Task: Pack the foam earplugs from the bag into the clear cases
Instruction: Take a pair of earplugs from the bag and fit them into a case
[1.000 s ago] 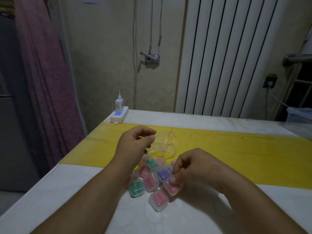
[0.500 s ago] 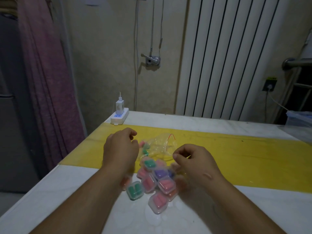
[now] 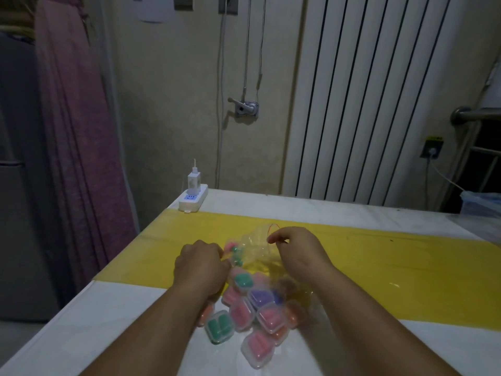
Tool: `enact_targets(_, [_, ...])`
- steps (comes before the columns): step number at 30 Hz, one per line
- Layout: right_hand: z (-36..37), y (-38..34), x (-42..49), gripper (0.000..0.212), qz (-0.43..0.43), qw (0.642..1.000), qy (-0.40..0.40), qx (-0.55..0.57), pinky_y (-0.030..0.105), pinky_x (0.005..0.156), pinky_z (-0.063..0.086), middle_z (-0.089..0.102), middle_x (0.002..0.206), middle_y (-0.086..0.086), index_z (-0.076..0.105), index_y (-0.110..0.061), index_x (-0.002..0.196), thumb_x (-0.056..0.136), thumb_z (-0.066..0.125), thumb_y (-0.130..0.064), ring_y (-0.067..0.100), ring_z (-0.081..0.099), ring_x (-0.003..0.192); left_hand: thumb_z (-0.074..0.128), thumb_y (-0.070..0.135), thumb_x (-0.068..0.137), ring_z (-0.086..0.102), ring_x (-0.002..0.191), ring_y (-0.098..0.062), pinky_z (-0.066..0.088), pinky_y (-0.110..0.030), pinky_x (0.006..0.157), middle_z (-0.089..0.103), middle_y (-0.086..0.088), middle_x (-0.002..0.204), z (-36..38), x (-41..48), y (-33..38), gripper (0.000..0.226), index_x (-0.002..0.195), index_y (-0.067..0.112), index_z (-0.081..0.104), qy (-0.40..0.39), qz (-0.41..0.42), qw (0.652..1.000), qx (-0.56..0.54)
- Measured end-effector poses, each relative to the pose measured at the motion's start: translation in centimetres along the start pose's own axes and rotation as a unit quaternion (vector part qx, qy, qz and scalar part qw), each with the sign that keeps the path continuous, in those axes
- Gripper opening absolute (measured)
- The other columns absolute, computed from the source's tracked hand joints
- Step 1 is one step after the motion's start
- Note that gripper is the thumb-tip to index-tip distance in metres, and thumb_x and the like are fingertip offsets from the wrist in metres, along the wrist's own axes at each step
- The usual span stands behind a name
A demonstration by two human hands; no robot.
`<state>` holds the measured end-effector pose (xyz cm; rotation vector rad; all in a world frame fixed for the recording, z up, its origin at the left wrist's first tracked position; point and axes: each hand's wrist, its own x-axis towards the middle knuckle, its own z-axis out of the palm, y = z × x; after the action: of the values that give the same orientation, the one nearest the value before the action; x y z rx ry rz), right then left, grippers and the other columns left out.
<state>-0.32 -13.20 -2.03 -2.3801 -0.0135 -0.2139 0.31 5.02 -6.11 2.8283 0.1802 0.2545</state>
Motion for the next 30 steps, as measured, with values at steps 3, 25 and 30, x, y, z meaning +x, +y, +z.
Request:
enact_targets(3, [1.2, -0.1, 0.5, 0.030, -0.005, 1.000, -0.012, 0.012, 0.022, 0.061, 0.041, 0.069, 0.102, -0.002, 0.071, -0.028, 0.089, 0.093, 0.048, -0.009, 0.017, 0.061, 0.082, 0.054, 0.036, 0.090, 0.053, 0.105, -0.023, 0.048, -0.035, 0.086, 0.062, 0.002, 0.110, -0.2, -0.2, 0.2, 0.017, 0.099, 0.031, 0.067, 0.034, 0.003, 0.998, -0.058])
enact_targets(25, [1.9, -0.7, -0.9, 0.026, -0.143, 0.983, 0.059, 0.095, 0.020, 0.080, 0.048, 0.070, 0.096, -0.011, 0.075, -0.028, 0.093, 0.086, 0.063, -0.006, 0.007, 0.063, 0.091, 0.038, -0.033, 0.073, 0.060, 0.086, -0.037, 0.061, -0.043, 0.067, 0.051, -0.020, 0.103, -2.9, -1.3, 1.7, 0.051, 0.096, 0.011, 0.048, -0.066, -0.047, 0.712, -0.698])
enact_targets(30, [2.4, 0.0, -0.3, 0.024, -0.125, 0.983, 0.035, 0.132, 0.027, 0.062, 0.047, 0.062, 0.083, -0.012, 0.066, -0.036, 0.079, 0.090, 0.060, -0.015, 0.009, 0.057, 0.068, 0.031, -0.033, 0.073, 0.061, 0.078, -0.033, 0.050, -0.061, 0.086, 0.053, -0.022, 0.105, -2.9, -1.5, 1.9, 0.054, 0.100, 0.012, 0.046, -0.101, -0.033, 0.691, -0.715])
